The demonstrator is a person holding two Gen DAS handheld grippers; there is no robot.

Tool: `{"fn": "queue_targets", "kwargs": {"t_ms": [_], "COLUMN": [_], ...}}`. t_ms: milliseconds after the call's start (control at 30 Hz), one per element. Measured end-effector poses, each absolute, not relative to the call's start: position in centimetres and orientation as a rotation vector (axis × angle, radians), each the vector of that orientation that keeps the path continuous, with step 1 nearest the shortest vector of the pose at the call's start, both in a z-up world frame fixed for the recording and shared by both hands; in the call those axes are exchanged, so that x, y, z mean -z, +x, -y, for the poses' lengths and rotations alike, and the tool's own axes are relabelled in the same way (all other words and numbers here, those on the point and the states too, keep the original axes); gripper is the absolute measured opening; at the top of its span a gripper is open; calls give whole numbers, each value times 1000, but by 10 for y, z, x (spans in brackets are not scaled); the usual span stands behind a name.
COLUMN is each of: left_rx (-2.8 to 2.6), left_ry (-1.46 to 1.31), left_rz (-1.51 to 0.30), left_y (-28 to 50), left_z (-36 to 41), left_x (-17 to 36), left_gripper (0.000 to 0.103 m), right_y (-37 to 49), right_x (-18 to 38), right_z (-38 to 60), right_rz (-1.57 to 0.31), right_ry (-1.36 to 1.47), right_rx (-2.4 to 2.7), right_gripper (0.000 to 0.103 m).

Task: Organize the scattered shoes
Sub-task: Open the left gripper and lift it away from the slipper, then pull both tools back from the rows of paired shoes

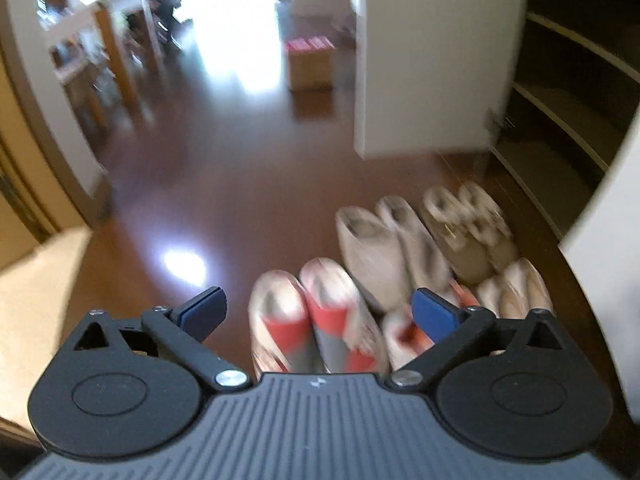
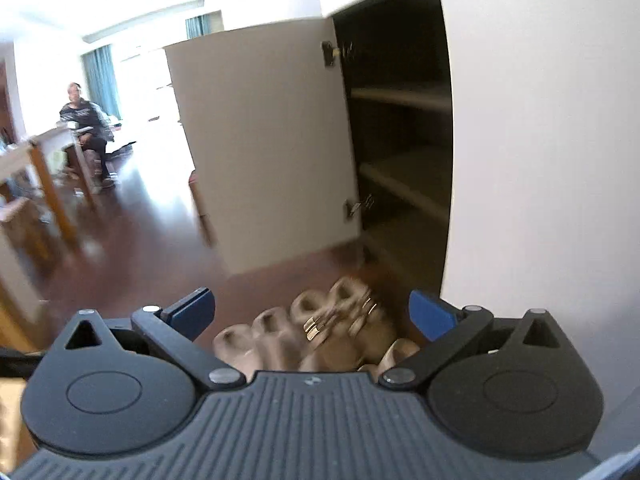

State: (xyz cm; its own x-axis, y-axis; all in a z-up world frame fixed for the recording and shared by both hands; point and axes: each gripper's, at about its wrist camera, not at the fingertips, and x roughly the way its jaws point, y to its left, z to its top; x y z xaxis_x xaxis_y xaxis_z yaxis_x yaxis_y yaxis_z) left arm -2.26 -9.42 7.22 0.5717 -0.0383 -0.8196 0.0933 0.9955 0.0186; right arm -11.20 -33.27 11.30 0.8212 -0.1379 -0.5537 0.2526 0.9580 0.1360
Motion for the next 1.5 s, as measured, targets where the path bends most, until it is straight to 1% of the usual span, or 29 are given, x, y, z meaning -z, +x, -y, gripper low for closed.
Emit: {"fn": "queue_targets", "kwargs": {"t_ms": [100, 233, 367, 467, 600, 833, 1200, 1500], "left_rx": [41, 4, -13, -29, -24, -18, -26, 20], "left_ry": [63, 67, 107, 81, 63, 122, 108, 135], "left_rz": [-1036, -1111, -1130, -1147, -1166, -1149, -1132, -1119], "left_y": [-44, -56, -58, -47, -49, -64, -90, -105], "left_z": [95, 100, 105, 111, 117, 133, 128, 135], "left_x": [-54, -25, -10, 10, 20, 19, 17, 16], "left_gripper": [100, 100, 100, 100, 100, 100, 100, 100], "right_y": [-129, -126, -132, -136, -142, -159, -160, -169], "right_x": [-94, -48, -33, -22, -8, -8, -1, -3], "right_z": [331, 328, 333, 337, 341, 348, 332, 323], "right_rz": [-638, -803, -849, -884, -930, -955, -1030, -1018], "right_ry": [222, 225, 209, 197, 181, 218, 153, 125], "right_rx": [187, 182, 220, 248, 286, 287, 252, 244], "right_gripper": [103, 102, 102, 102, 102, 102, 102, 102]}}
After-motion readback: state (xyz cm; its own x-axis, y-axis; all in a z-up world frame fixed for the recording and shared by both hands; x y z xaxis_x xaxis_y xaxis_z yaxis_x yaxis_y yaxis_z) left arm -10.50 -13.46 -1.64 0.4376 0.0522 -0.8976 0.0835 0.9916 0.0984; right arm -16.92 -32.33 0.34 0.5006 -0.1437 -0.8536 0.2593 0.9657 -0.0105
